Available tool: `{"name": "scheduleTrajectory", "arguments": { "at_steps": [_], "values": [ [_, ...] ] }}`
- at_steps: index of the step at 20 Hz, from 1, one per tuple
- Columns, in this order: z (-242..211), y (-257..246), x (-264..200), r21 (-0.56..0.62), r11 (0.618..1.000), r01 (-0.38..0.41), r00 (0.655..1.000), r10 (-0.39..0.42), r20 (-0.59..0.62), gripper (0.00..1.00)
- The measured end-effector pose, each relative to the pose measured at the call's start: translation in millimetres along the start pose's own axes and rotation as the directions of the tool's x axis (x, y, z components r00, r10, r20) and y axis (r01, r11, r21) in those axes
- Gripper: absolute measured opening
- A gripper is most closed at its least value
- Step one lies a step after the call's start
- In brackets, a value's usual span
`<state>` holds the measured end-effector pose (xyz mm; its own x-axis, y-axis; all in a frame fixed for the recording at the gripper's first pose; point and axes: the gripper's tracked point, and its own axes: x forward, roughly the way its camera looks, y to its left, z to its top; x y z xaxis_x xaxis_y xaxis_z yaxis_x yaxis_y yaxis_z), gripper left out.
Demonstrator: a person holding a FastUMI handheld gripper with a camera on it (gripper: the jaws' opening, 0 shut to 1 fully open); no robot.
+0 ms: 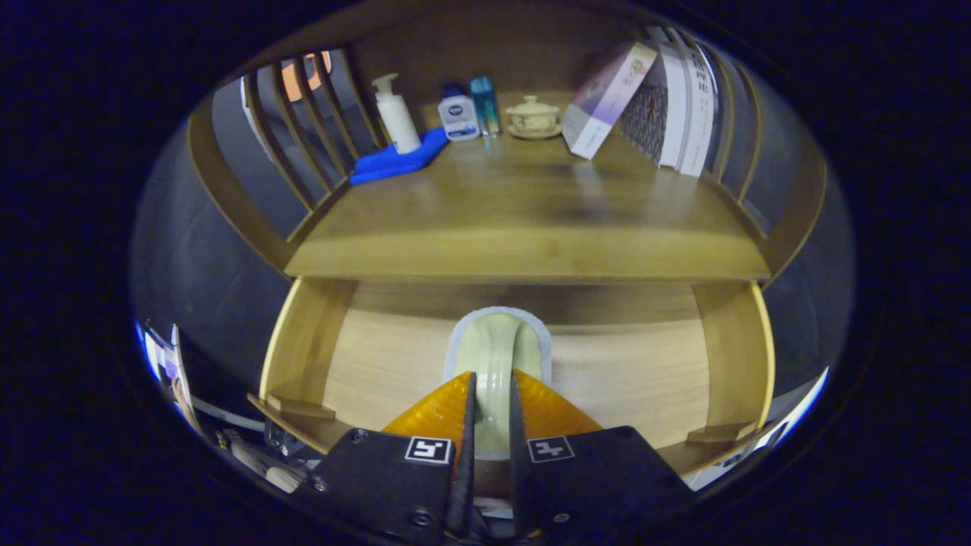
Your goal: Pull open the drawer, take out the items inside it, and place them on the countertop above the cabinet.
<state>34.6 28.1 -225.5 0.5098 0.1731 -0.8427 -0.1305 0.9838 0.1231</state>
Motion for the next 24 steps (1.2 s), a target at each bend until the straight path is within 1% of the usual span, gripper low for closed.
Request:
{"name": "scheduleTrajectory", "arguments": {
  "at_steps": [4,9,12,16,20,24],
  "values": [
    [25,4,-32,-0.018,1.000,-0.016,0.998,0.017,0.066,0.23],
    [71,2,-37,0.016,1.000,-0.008,0.993,0.006,0.121,0.23],
    [101,5,-27,0.025,1.000,0.006,0.991,-0.010,0.133,0.23],
    [135,8,-3,0.019,0.999,0.026,0.990,-0.028,0.135,0.23],
    [153,16,29,0.030,0.999,0.025,0.995,-0.028,0.100,0.24],
    [162,13,55,0.034,0.999,0.034,0.997,-0.036,0.073,0.23]
  ]
}}
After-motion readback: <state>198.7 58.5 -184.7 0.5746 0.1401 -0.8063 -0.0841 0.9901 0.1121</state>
